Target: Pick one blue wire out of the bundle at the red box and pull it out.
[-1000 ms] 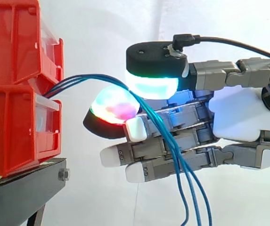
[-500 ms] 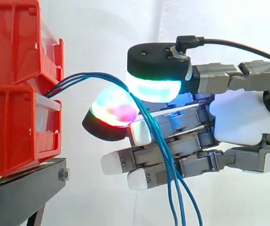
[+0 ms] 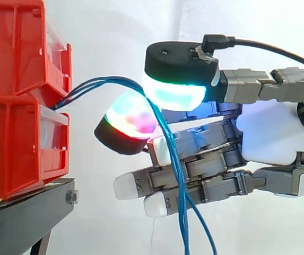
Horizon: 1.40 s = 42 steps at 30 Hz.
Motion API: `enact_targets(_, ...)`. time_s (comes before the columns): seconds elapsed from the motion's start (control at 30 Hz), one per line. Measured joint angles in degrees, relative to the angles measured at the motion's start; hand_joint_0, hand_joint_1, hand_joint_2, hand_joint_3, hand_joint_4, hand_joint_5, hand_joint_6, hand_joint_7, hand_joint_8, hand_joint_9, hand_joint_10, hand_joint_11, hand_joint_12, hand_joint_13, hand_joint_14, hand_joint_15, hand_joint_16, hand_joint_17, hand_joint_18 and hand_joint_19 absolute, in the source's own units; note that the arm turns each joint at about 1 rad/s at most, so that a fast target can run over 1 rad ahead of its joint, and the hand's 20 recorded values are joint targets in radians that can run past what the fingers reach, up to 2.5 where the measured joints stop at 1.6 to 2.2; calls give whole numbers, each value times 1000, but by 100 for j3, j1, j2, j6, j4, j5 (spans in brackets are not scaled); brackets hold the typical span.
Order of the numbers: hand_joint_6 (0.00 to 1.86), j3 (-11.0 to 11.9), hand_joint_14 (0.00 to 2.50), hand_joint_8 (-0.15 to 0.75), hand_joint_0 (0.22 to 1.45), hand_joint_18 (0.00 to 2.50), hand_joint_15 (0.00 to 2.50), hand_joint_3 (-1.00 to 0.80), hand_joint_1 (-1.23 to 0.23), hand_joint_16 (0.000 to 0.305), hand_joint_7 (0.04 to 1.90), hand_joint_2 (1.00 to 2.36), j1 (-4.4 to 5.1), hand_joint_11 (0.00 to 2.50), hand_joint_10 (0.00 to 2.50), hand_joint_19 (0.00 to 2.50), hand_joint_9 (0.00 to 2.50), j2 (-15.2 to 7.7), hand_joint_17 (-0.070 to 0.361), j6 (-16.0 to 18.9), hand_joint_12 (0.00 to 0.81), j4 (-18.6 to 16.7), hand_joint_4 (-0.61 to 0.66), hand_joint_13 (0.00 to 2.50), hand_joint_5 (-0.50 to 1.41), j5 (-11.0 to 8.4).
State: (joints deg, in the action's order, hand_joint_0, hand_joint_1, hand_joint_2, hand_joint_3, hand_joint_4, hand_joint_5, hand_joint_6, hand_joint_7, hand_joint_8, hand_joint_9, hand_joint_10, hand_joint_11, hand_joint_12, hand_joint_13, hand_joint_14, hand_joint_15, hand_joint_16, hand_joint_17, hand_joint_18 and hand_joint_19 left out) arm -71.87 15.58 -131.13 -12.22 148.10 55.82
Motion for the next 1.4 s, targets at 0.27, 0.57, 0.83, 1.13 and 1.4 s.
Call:
enact_targets(0.27, 858, 0, 14, 322, 651, 511, 352, -59, -812, 66, 939, 1006, -8, 642, 19, 454, 978, 0, 149, 0, 423, 9, 281, 609, -161, 44)
enact_targets(0.57, 683, -2, 14, 331, 632, 512, 355, -53, -695, 69, 964, 1104, -23, 627, 22, 469, 1031, 0, 156, 0, 434, 17, 428, 617, -96, 69)
enact_targets(0.83, 813, -2, 14, 328, 628, 499, 362, -48, -786, 65, 762, 1011, -35, 737, 23, 470, 987, 0, 146, -3, 424, 17, 403, 604, -142, 70)
enact_targets(1.13, 900, -2, 16, 288, 589, 456, 378, -324, -775, 56, 825, 1012, -44, 782, 27, 500, 1049, 0, 126, -8, 381, 18, 208, 594, -125, 70)
enact_targets(1.4, 946, -1, 17, 287, 660, 500, 366, -197, -838, 55, 827, 1019, -53, 839, 26, 479, 1051, 0, 123, -8, 379, 17, 15, 616, -146, 70)
